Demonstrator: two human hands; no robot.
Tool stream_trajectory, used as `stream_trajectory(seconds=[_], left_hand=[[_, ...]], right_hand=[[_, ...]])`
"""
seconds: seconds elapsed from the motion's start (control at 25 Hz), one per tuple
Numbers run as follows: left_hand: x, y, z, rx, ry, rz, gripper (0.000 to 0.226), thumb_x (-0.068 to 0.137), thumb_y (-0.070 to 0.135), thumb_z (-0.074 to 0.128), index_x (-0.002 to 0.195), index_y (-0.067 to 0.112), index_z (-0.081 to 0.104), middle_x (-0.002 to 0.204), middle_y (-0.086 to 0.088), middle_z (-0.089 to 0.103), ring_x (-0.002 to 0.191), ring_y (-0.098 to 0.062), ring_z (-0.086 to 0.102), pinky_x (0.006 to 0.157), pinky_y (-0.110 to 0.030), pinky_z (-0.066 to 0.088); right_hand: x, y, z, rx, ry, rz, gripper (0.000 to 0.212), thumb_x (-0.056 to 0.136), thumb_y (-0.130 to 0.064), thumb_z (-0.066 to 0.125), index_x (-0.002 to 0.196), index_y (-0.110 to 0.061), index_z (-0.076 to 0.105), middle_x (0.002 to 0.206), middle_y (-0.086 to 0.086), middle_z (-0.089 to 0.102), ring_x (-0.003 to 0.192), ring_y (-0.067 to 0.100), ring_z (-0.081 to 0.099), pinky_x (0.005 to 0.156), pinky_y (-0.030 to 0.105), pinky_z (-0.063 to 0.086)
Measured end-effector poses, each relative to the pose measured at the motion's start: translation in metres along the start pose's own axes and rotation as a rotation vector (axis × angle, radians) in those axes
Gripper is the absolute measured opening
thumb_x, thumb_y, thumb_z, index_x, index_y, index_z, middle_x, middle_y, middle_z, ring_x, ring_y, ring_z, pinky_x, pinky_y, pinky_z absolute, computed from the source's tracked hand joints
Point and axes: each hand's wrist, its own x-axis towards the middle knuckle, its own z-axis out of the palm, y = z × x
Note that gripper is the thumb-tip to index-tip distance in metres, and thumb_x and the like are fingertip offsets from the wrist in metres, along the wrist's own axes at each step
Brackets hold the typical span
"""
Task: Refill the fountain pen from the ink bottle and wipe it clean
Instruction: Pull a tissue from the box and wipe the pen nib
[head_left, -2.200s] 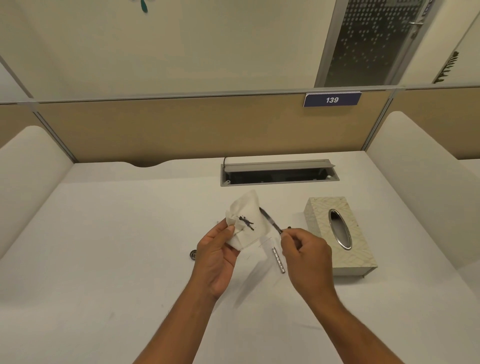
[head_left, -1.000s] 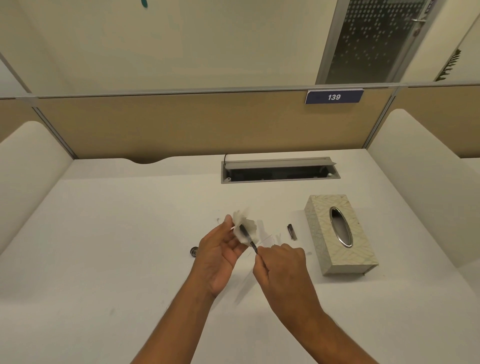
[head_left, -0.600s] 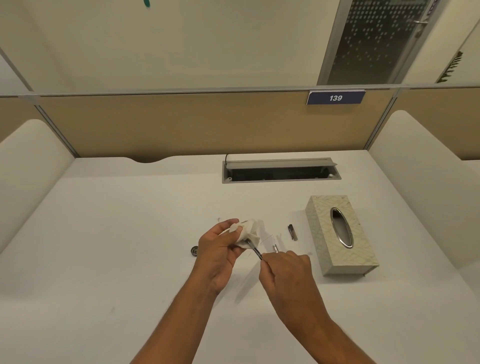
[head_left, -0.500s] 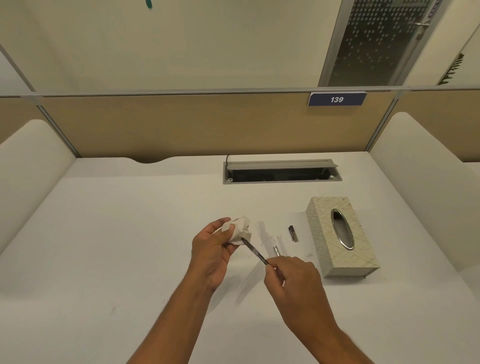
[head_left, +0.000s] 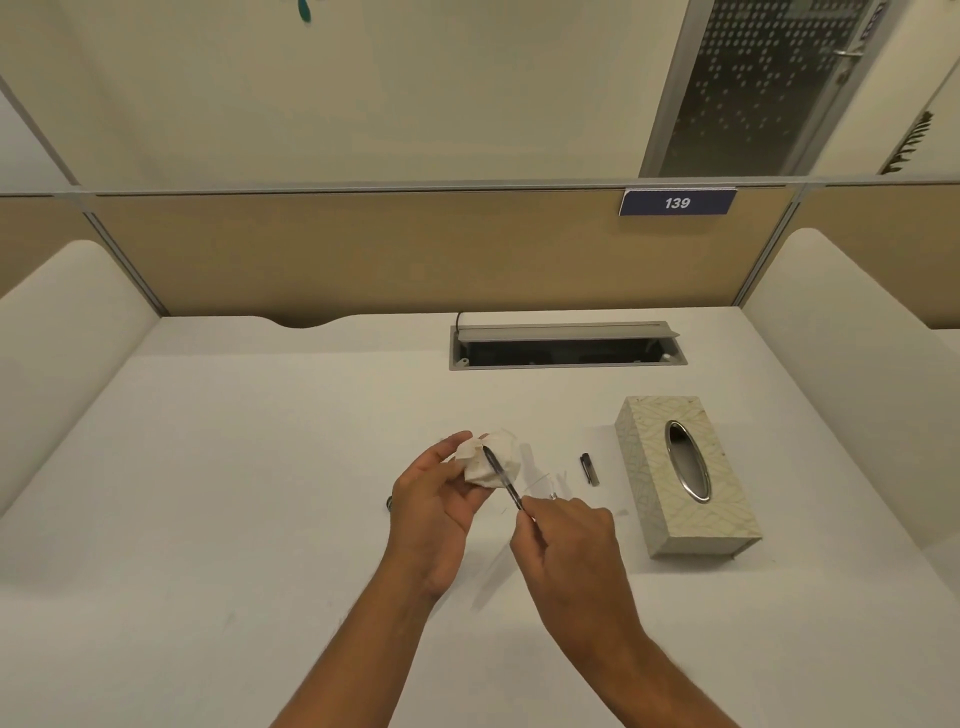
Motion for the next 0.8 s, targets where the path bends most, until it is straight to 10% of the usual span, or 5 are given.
stream_trajectory(seconds=[0.44,0.8], left_hand=[[0.001,-0.006,-0.006,-0.014,-0.133,-0.087,0.044,0.097,0.014,0.065,0.137,-0.005,0.066,0.141,-0.021,0.07,0.131,-0.033,0.068,0.104,-0.035,0.06],[-0.002,-0.006,-0.004,0.034,-0.116,-0.146,0.025,0.105,0.004,0.055,0.123,-0.007,0.068,0.118,-0.029,0.077,0.111,-0.04,0.078,0.09,-0.043,0.067]], right_hand=[[-0.001,0.008,-0.002,0.007,-0.05,-0.068,0.016,0.091,-0.026,0.06,0.091,-0.019,0.075,0.071,-0.007,0.07,0.063,0.009,0.058,0.07,0.017,0.032],[-0.003,0.019,-0.006,-0.173,-0.062,-0.185,0.016,0.078,-0.024,0.085,0.092,-0.019,0.079,0.066,-0.007,0.07,0.058,0.011,0.062,0.066,0.027,0.035]])
